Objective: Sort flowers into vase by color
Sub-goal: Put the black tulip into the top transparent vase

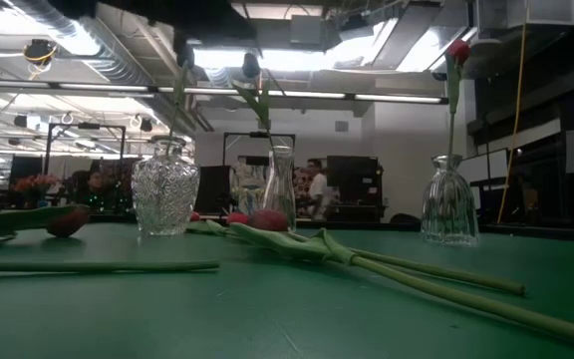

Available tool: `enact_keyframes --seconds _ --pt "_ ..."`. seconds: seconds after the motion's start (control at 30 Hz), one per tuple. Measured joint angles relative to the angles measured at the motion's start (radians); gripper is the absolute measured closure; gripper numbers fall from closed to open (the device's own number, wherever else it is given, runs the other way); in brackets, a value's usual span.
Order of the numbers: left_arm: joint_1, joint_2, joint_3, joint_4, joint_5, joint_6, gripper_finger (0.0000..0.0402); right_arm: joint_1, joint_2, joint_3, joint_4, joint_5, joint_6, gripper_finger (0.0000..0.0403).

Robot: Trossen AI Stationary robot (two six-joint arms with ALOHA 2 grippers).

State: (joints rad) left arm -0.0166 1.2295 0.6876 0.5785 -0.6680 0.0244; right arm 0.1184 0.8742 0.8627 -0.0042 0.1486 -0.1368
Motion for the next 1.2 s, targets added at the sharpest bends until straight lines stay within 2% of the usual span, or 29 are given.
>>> enact_keyframes --seconds 0.17,0.37,0.73,1.2 --pt "0.039 0.132 -0.001 0.144 -0.006 0.039 0.0401 0.0 -0.001 0.0 -0.01 0.0 0.0 0.0171" --pt "0.061 0.222 -0.001 0.252 -0.115 0.139 0.0401 0.0 -0.019 0.0 -0.049 0.0 0.005 0.0171" --pt "0.081 0.249 0.0 0.233 -0.156 0.138 0.0401 -0.001 -0.02 0.0 -0.051 0.0 0.008 0.0171" --pt "0.099 0.288 0.0 0.233 -0.155 0.108 0.0401 -0.001 -0.02 0.0 -0.067 -0.007 0.028 0.0171"
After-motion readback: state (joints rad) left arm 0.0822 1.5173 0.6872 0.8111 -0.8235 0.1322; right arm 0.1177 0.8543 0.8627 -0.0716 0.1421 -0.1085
